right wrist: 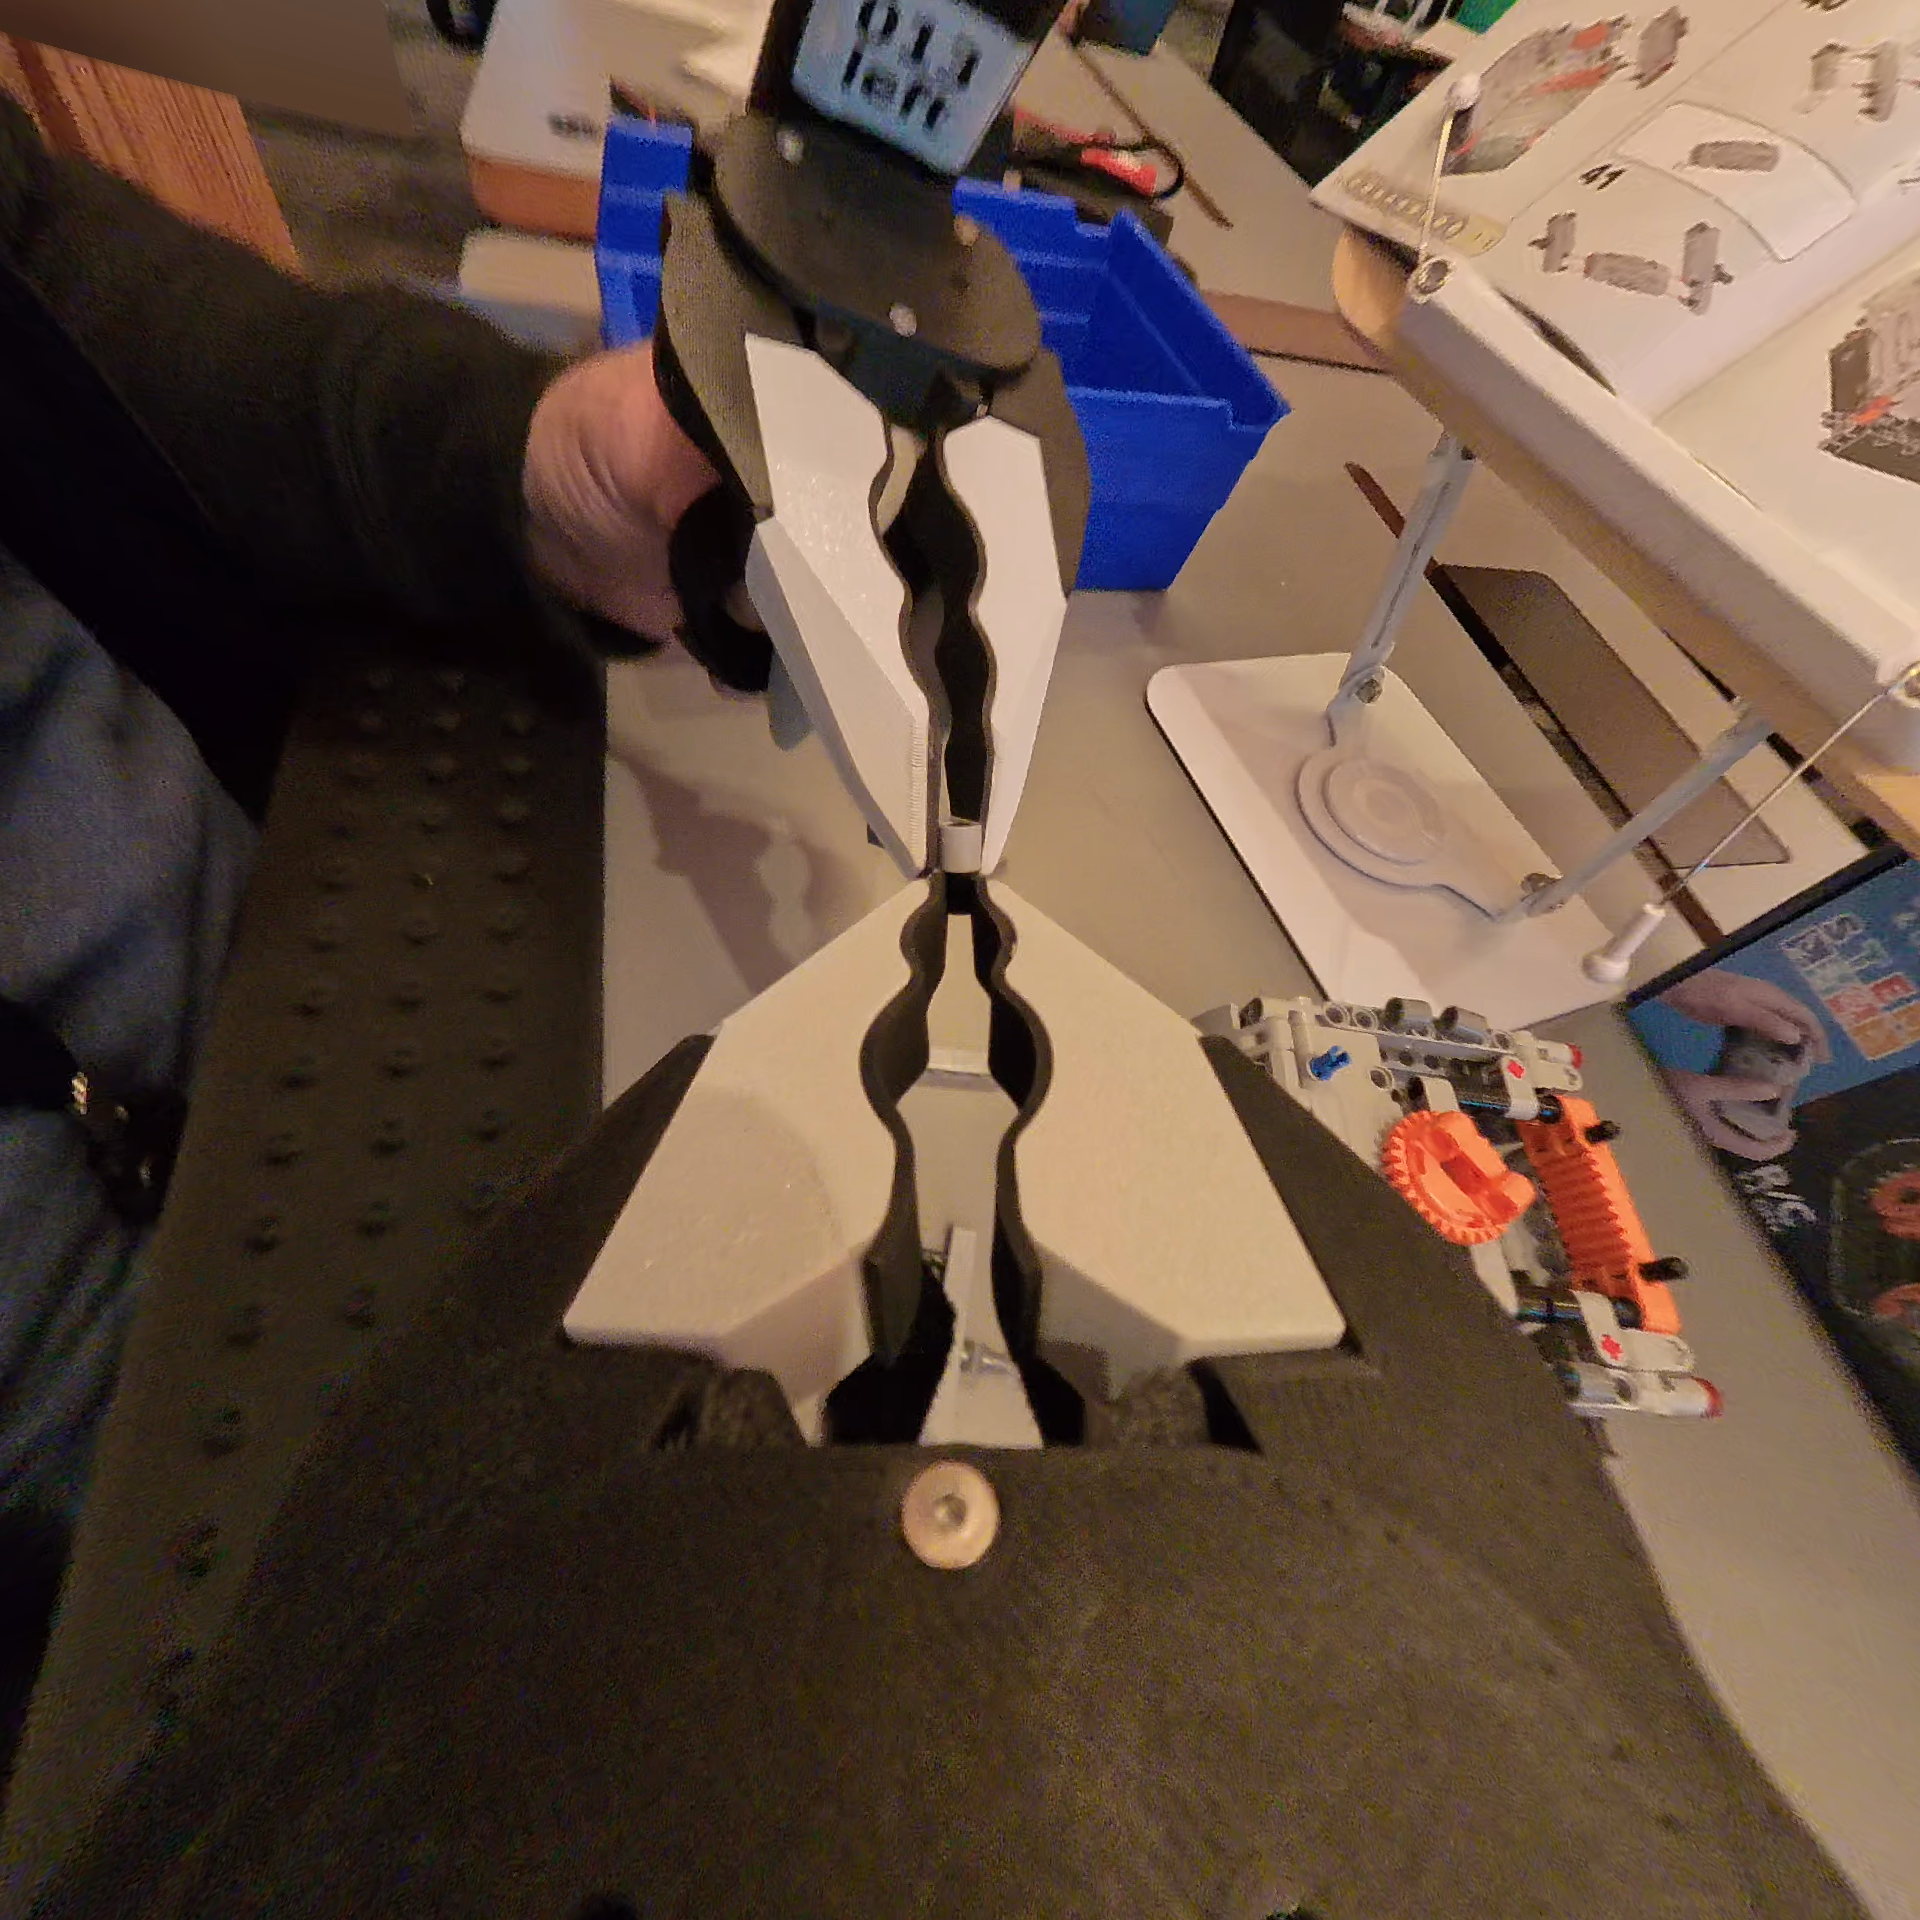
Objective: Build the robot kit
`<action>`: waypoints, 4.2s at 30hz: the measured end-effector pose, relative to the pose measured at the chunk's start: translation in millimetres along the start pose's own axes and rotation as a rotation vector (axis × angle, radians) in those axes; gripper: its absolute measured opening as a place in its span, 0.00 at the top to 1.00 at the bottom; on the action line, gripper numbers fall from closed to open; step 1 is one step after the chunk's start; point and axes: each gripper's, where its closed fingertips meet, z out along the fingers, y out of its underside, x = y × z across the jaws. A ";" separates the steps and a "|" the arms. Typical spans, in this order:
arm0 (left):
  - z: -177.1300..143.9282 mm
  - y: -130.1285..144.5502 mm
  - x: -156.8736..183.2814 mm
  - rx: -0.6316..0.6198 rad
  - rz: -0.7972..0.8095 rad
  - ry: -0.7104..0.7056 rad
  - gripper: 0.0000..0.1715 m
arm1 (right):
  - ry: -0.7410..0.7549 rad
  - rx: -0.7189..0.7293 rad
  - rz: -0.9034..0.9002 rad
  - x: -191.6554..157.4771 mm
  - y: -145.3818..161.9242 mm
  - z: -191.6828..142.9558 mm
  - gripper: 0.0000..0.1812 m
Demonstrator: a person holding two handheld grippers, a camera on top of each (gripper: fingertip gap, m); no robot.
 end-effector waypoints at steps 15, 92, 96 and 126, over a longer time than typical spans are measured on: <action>-8.4 -13.0 0.8 0.178 -0.133 0.137 0.97 | -0.095 0.165 0.176 1.8 -14.3 -2.4 1.00; -3.5 -7.1 -6.0 0.171 -0.069 0.078 0.97 | -0.166 0.282 0.292 6.1 -11.9 -10.9 0.99; -2.2 -7.3 -2.0 0.169 -0.066 0.097 0.96 | -0.181 0.247 0.260 0.2 -10.4 -10.4 1.00; -22.2 -16.3 -12.4 0.180 -0.001 -0.021 1.00 | -0.210 0.188 0.212 -6.7 2.1 -10.1 1.00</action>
